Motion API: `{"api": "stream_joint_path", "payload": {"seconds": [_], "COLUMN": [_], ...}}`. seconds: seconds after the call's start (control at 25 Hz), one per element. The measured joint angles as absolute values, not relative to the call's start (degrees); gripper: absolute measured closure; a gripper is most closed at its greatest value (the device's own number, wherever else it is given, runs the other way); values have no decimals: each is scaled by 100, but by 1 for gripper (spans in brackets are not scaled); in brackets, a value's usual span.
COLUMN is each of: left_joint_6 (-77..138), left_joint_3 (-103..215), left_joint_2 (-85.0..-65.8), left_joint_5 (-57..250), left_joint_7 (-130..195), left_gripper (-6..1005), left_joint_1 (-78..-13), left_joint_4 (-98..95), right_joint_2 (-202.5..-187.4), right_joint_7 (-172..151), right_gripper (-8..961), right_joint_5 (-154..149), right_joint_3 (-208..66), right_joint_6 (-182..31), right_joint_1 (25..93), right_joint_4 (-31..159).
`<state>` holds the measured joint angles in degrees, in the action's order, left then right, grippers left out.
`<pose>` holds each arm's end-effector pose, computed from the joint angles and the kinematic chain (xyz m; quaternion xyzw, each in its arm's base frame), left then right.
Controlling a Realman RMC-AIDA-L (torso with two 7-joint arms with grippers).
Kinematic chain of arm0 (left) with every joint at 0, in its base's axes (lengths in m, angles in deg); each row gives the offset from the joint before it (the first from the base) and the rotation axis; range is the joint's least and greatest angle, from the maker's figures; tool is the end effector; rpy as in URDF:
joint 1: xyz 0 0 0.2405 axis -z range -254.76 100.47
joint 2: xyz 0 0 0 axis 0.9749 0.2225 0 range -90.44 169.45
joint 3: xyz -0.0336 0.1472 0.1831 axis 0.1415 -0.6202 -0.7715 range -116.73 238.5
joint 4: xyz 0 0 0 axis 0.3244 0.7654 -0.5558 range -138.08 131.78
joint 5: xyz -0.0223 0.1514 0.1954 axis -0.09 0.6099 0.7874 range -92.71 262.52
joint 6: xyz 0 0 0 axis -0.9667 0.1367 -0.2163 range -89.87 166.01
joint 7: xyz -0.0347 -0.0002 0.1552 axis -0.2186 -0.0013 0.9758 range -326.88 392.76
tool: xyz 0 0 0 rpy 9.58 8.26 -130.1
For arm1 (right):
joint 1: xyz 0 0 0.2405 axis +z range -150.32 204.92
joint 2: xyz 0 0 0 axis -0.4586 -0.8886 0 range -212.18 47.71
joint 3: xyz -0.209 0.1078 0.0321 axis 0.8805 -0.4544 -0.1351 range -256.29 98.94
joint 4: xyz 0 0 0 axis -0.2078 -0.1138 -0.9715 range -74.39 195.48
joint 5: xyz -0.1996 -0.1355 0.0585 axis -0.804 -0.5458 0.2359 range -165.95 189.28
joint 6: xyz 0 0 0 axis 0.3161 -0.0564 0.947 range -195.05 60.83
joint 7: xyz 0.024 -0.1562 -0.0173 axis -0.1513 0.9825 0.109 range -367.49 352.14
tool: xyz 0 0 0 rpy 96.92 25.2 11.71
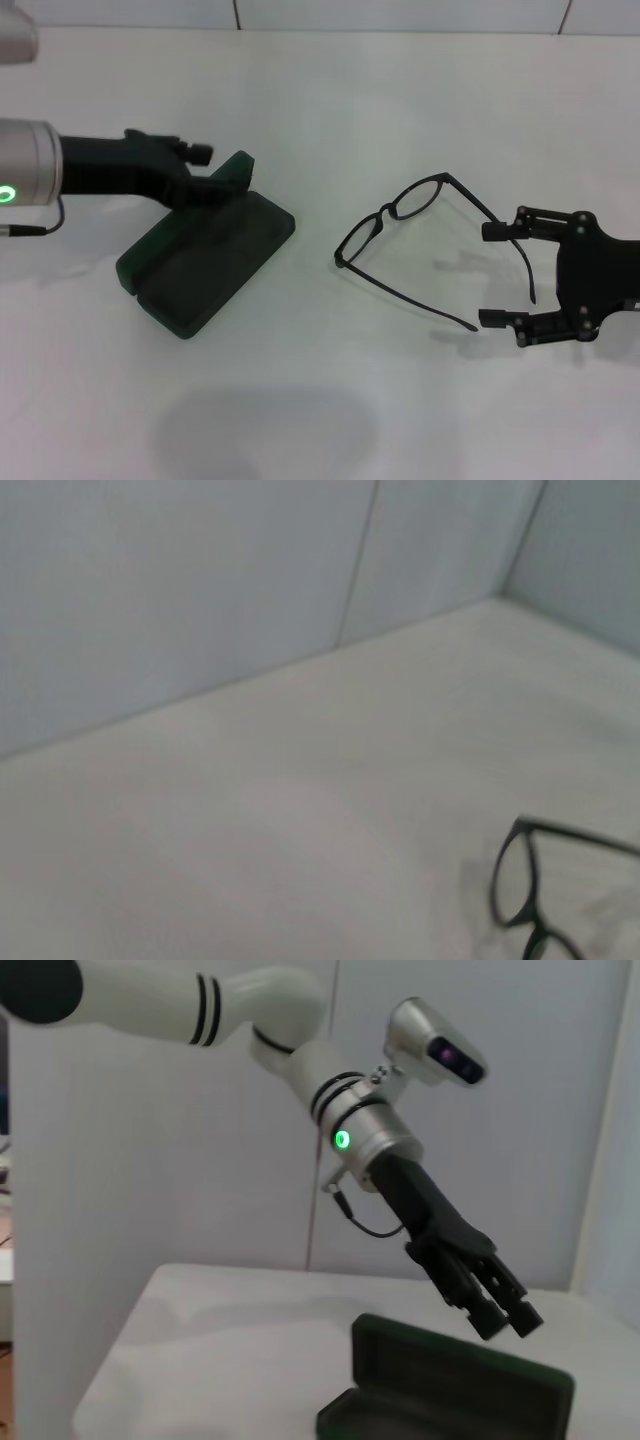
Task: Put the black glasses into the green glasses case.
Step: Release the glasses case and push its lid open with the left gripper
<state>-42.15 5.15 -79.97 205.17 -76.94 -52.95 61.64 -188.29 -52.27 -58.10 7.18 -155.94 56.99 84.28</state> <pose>-0.2383 0.3857 0.0390 -0.9289 -0.2931 -0.1121 0.1967 0.2585 0.3337 -0.0151 -0.9589 -0.0464 0.2633 0.0952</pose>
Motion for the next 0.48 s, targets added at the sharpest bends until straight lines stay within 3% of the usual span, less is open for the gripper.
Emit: {"api": "stream_joint_path", "payload": {"seconds": [0.48], "left_joint_6": [-3979], "left_joint_3": [495], "left_joint_2": [-8005], "left_joint_5": [21131], "left_joint_7": [-7713], "left_gripper": [299], "left_joint_1": [-5542], "left_joint_4": [6219], "right_joint_2": [-18841], "right_joint_7": [-5232], "right_gripper": [98], "right_joint_5": [-5922], "right_joint_3": [710], "right_joint_6": [-15562], "right_joint_1": [5723], "right_joint_4": [8490]}}
